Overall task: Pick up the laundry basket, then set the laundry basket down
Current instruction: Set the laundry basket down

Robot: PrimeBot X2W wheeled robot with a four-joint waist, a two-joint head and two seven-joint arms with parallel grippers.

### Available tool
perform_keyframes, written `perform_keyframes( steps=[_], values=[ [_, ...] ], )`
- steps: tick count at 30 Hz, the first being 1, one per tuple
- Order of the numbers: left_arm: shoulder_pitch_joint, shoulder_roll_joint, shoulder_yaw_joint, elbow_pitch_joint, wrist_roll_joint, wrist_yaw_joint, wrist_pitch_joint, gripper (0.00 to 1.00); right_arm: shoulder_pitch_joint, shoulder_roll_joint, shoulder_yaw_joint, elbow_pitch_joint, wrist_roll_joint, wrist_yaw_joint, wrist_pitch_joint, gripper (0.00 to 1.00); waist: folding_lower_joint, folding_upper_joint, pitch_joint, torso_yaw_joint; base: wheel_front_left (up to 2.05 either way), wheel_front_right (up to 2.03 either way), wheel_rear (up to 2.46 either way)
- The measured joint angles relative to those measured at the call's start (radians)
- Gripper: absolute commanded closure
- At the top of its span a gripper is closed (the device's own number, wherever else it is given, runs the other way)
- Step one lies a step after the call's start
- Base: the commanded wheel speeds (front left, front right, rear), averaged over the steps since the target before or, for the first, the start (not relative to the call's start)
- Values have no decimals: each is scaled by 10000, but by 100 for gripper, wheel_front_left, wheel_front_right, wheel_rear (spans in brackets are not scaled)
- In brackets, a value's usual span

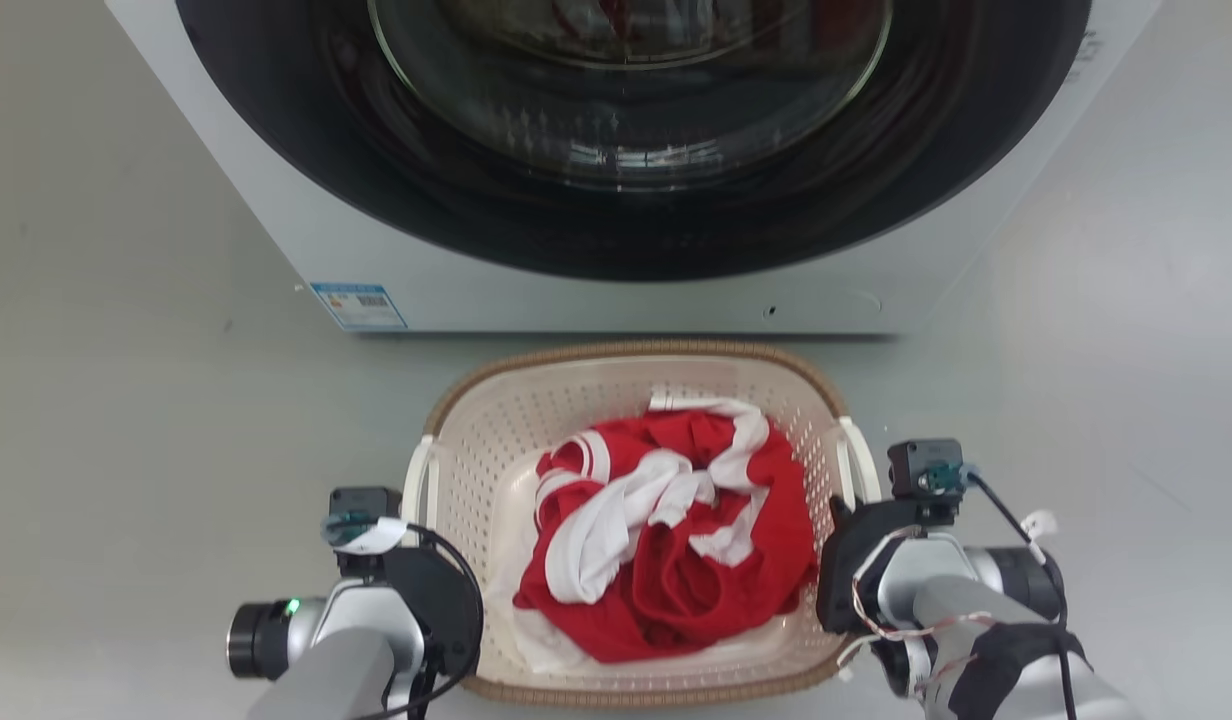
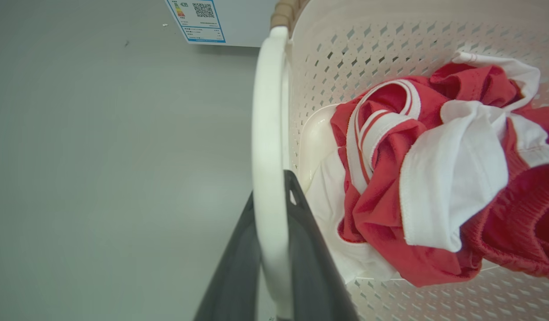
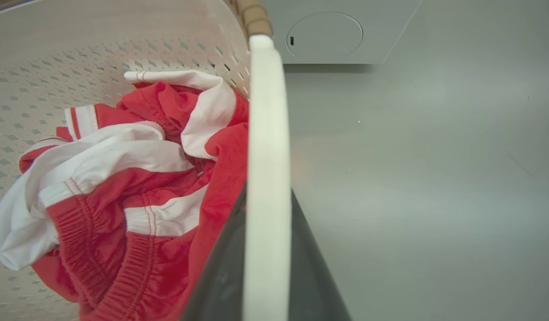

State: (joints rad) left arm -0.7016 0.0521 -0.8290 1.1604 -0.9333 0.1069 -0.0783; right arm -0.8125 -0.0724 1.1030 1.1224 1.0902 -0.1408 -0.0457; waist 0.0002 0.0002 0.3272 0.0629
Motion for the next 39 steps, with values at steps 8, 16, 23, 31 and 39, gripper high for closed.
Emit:
perform_keyframes(
  steps=[8,16,23,31,39],
  values=[
    [-1055,-4,69,-13,33,75,-113,100,-1135,-12,-44,255,-178,6,-140,100,1,0,1184,23,0,0,0],
    [-1936,23,96,-15,125,77,-178,100,-1986,-33,-67,464,-295,92,-293,100,0,0,2380,33,0,0,0],
    [-2622,21,130,-13,186,86,-295,100,-2638,-90,-73,600,-384,174,-483,100,0,0,3427,29,0,0,0],
    [-3214,-35,169,2,209,88,-481,100,-3273,-171,-71,823,-616,268,-719,100,0,0,4692,61,0,0,0],
    [-3240,-90,161,136,211,88,-648,100,-3327,-136,-33,988,-640,368,-930,100,-2,0,5291,147,0,0,0]
  ],
)
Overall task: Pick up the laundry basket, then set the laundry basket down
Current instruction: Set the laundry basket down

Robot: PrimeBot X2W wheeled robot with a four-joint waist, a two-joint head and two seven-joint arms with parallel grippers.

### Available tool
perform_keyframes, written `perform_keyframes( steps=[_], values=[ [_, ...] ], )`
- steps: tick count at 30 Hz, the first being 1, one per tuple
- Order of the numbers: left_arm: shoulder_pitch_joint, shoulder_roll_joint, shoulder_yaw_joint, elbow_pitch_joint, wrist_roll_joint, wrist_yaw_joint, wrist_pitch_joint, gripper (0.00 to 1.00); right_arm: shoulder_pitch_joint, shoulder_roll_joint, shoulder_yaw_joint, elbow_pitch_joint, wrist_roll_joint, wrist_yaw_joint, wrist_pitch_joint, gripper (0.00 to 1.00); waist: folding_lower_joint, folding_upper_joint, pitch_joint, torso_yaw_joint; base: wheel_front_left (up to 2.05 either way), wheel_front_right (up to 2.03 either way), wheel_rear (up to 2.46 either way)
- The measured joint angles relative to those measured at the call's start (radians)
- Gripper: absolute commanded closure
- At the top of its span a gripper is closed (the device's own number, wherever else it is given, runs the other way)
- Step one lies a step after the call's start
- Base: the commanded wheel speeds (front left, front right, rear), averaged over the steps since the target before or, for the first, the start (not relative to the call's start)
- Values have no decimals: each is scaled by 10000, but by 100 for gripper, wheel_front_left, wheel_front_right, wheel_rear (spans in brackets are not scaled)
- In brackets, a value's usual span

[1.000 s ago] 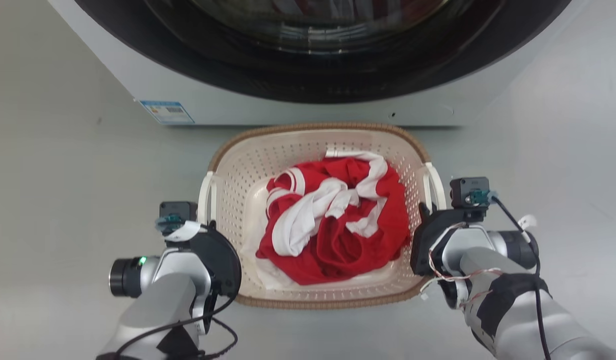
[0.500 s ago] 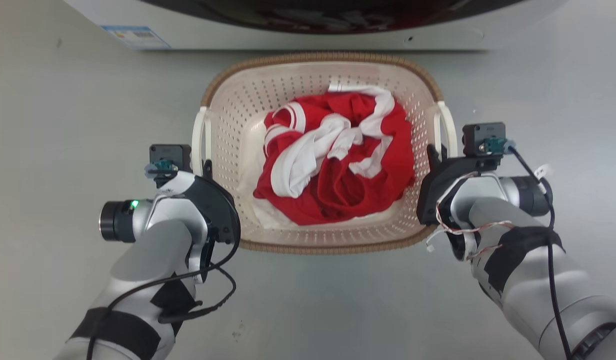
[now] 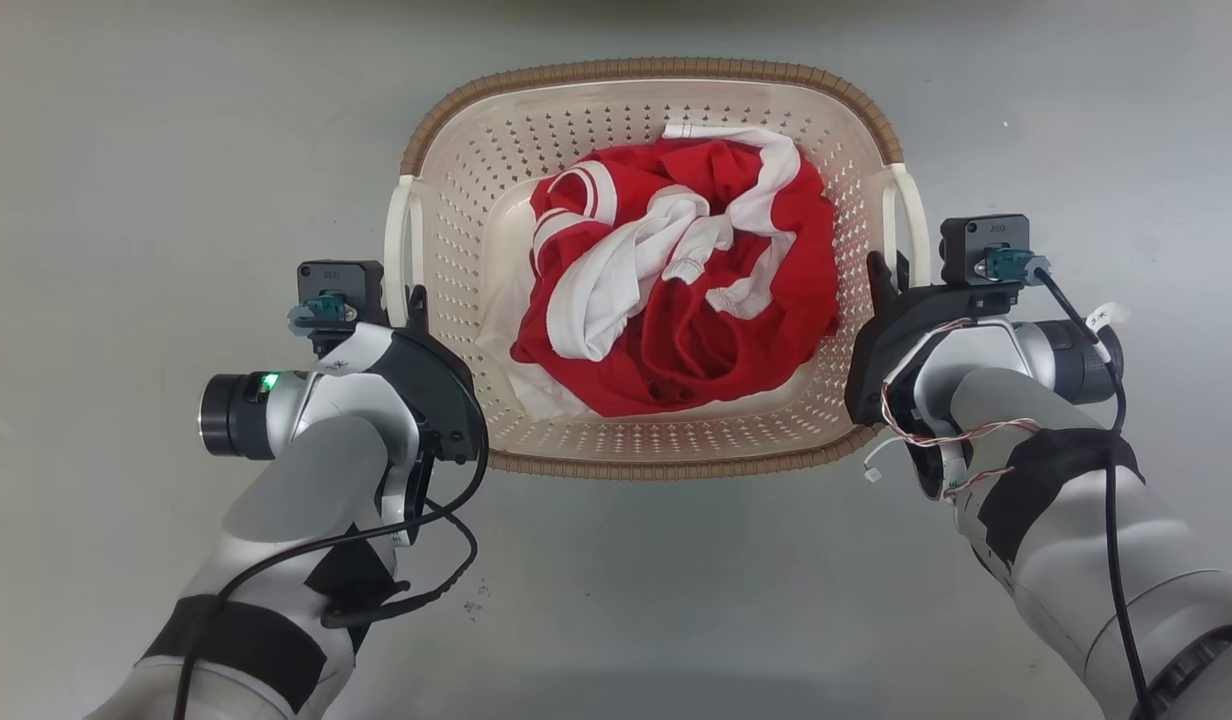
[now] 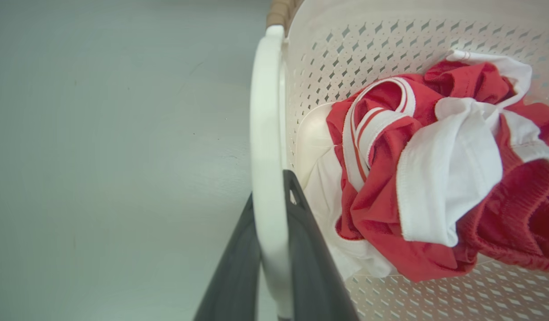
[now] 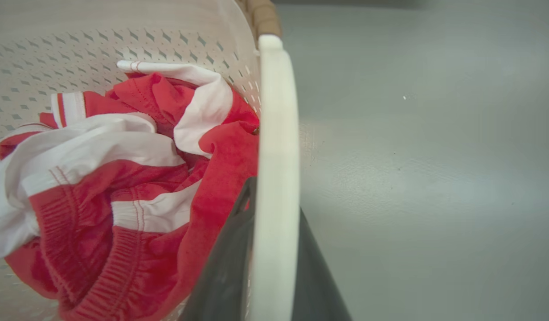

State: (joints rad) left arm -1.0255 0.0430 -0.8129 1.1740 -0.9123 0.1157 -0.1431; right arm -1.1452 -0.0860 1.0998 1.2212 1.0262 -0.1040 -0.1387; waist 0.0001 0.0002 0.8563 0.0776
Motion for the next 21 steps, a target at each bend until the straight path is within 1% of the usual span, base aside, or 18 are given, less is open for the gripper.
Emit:
perform_keyframes(
  steps=[3,21],
  values=[
    [-85,-15,0,58,2,-2,-77,100,-75,8,8,61,-25,73,-50,100,-1,-2,88,25,0,0,0],
    [-654,-33,-15,245,92,-2,-274,100,-598,29,44,157,-94,88,-378,100,-2,-3,487,38,0,0,0]
  ],
)
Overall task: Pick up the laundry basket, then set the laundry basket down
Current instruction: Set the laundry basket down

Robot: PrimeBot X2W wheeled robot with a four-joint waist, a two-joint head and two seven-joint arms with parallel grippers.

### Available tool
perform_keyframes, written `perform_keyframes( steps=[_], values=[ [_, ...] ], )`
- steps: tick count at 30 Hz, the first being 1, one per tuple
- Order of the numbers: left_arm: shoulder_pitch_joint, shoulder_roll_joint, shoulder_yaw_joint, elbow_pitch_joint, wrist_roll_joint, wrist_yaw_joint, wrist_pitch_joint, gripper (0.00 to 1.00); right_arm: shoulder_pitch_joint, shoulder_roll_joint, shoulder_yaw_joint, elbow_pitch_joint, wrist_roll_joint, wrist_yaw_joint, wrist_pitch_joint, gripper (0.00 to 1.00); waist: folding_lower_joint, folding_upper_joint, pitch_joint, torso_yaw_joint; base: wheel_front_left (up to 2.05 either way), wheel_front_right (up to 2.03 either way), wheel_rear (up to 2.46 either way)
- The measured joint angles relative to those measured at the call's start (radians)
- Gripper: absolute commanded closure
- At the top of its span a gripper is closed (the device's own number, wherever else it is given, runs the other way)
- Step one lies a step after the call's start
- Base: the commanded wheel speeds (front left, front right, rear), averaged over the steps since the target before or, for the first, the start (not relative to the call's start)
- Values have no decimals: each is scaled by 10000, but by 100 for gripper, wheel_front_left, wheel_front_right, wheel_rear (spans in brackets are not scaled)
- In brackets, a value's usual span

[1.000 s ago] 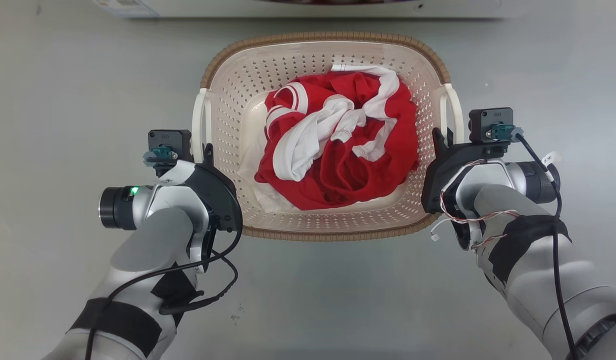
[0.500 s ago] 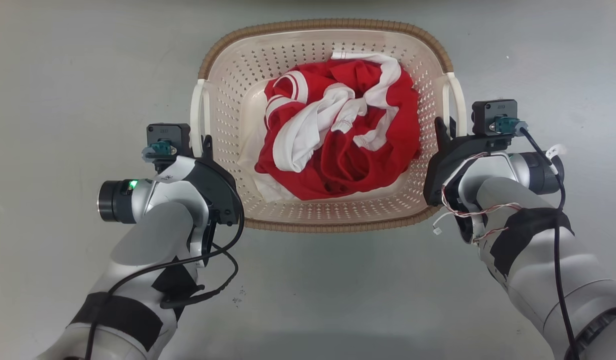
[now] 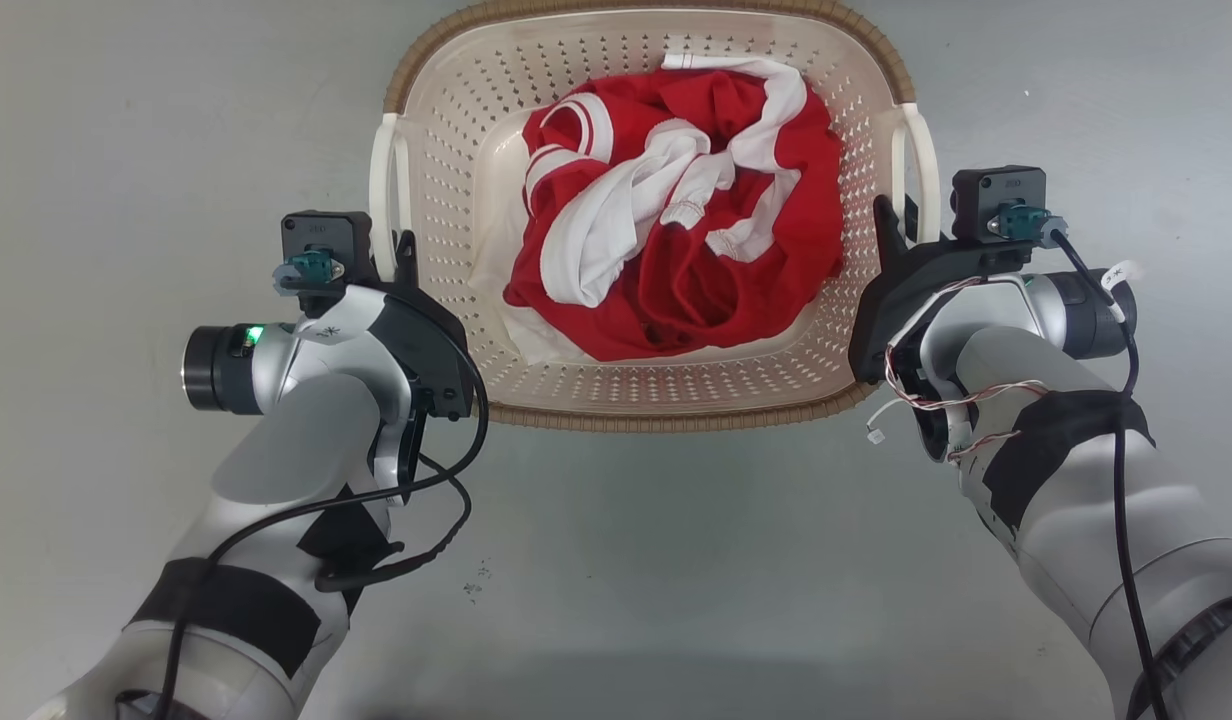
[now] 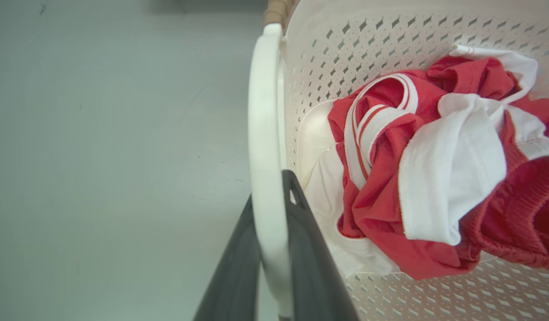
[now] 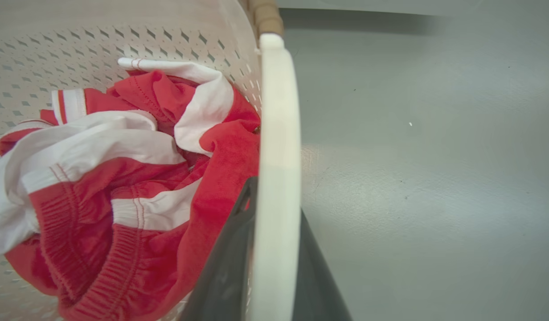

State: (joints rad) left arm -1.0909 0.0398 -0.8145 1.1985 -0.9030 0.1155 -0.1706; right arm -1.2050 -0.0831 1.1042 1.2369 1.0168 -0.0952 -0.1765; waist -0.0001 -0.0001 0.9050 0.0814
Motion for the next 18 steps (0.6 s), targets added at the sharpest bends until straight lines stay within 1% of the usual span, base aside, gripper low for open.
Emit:
perform_keyframes(
  steps=[13,14,15,16,17,18],
  values=[
    [-244,0,-46,151,109,-12,-163,100,-139,23,19,31,-10,0,-186,100,0,0,149,-6,0,0,0],
    [-256,0,-52,165,134,-12,-165,100,-139,27,19,35,-10,0,-188,97,0,0,150,-8,0,0,0],
    [-263,0,-58,178,161,-12,-171,100,-139,31,19,36,-10,0,-188,87,0,0,148,-11,0,0,0],
    [-269,0,-65,192,174,-12,-173,96,-139,36,19,42,-10,0,-188,80,0,0,144,-14,0,0,0],
    [-271,0,-73,203,174,-12,-176,87,-139,42,27,48,-10,0,-186,75,0,0,138,-20,0,0,0],
    [-278,6,-79,215,176,-12,-219,74,-137,48,58,63,-12,2,-182,70,1,1,131,-24,0,0,0]
  ],
)
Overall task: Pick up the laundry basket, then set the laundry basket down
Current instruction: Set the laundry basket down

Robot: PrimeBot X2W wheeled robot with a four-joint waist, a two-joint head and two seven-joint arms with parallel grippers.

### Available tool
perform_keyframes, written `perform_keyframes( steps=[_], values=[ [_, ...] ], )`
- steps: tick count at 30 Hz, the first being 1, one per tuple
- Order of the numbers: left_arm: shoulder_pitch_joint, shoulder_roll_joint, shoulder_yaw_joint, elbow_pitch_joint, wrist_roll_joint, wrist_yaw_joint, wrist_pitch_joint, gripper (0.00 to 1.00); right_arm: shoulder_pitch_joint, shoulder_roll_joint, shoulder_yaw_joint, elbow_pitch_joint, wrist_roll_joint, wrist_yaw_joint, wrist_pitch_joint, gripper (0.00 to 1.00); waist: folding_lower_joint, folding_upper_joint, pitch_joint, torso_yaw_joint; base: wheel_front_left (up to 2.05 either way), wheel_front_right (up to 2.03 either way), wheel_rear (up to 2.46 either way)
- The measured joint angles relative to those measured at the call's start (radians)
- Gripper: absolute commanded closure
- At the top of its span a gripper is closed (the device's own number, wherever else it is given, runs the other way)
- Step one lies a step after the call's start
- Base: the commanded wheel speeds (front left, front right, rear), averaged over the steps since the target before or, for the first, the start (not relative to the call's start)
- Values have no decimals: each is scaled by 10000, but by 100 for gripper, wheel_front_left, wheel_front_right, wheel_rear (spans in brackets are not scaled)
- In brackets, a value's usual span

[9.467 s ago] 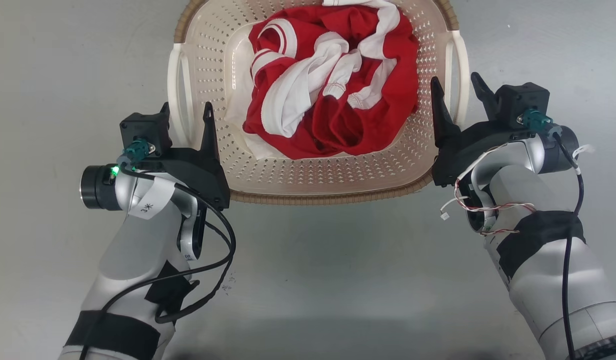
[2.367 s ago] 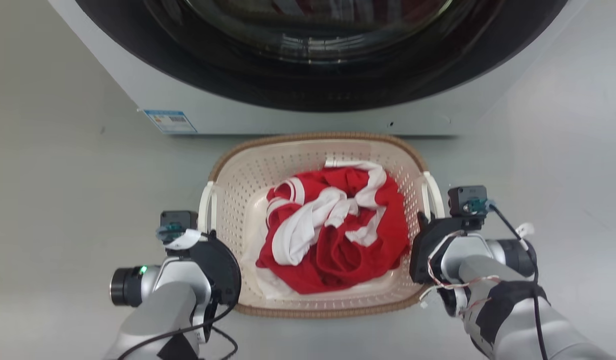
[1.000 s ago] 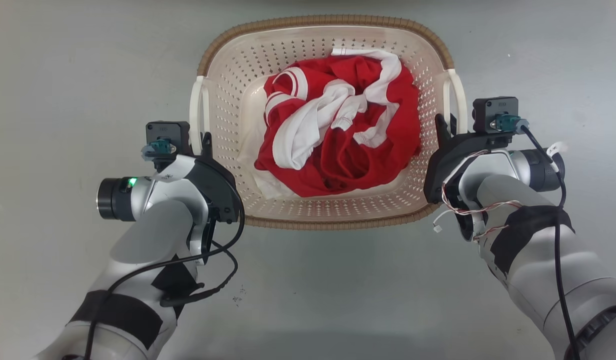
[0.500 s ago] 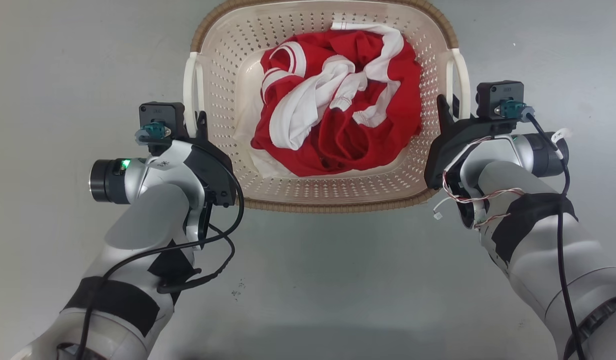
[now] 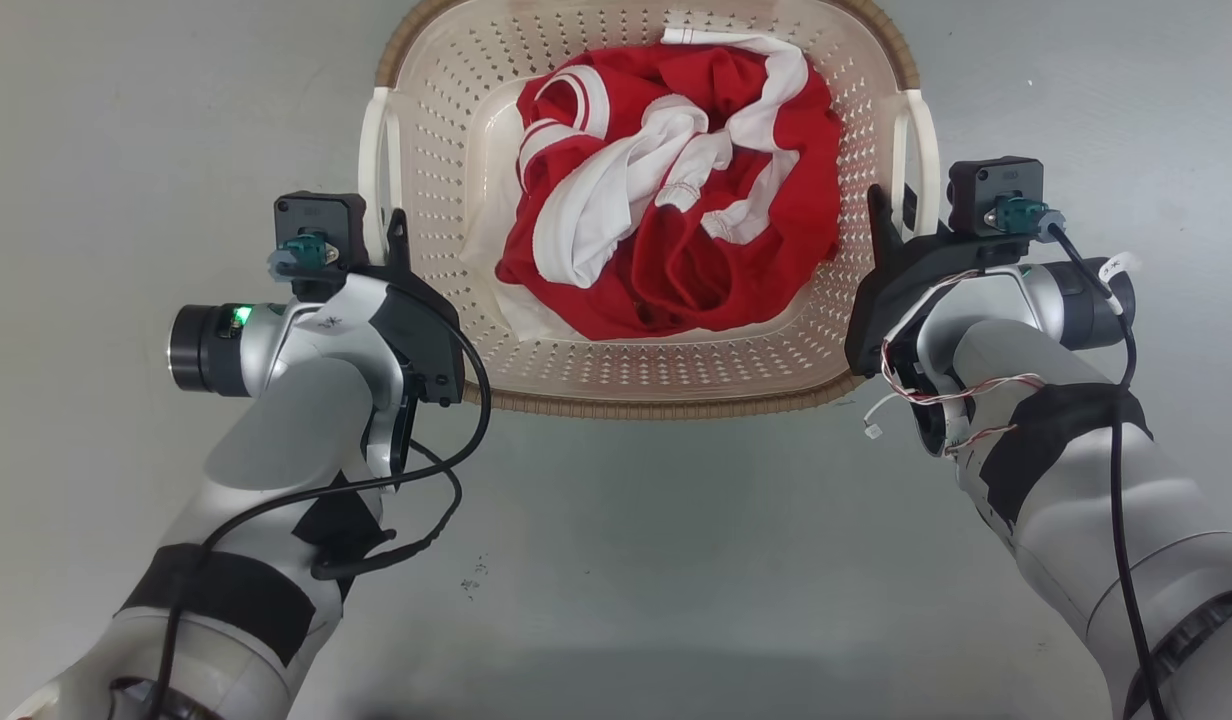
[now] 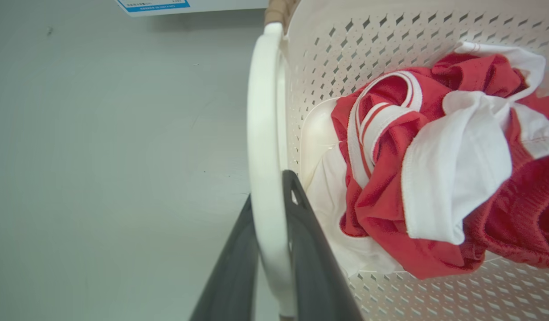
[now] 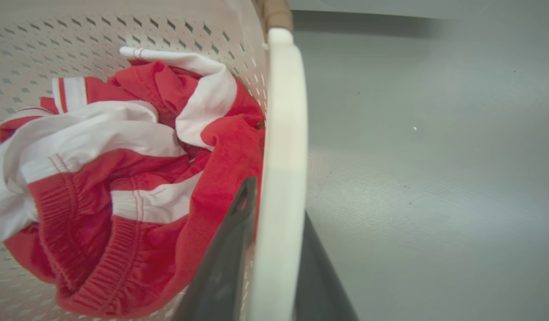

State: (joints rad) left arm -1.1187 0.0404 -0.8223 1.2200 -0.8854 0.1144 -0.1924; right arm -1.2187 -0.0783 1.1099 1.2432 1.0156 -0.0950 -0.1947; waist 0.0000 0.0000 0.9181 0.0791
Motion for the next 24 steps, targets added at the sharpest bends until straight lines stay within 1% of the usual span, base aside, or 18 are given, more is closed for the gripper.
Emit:
perform_keyframes(
  steps=[1,2,3,4,5,7,8,24],
  values=[
    [-14,12,-17,17,17,0,2,65,4,12,23,12,-2,13,0,61,1,0,-8,-5,0,0,0],
    [-15,8,-38,50,36,-2,35,53,5,17,31,27,-2,31,0,55,1,0,-17,-8,0,0,0],
    [-8,-21,-59,63,50,-2,52,16,14,21,38,35,-2,46,0,49,1,1,-28,-12,0,0,0],
    [-8,-44,-75,65,61,-2,52,0,24,40,40,38,-2,67,0,38,1,1,-40,-15,0,0,0],
    [-8,-54,-82,65,67,-2,46,0,30,58,44,40,-2,69,-2,25,1,0,-53,-17,0,0,0],
    [-9,-90,-90,67,67,-2,44,0,31,96,52,36,-2,71,-2,7,0,0,-83,-21,0,0,0],
    [-9,-100,-92,67,67,-2,44,0,31,115,56,36,-2,71,-4,0,0,1,-97,-23,0,0,0],
    [126,-105,-105,242,63,-2,-42,0,81,125,79,136,0,71,-63,0,0,0,-731,10,0,0,0]
  ],
)
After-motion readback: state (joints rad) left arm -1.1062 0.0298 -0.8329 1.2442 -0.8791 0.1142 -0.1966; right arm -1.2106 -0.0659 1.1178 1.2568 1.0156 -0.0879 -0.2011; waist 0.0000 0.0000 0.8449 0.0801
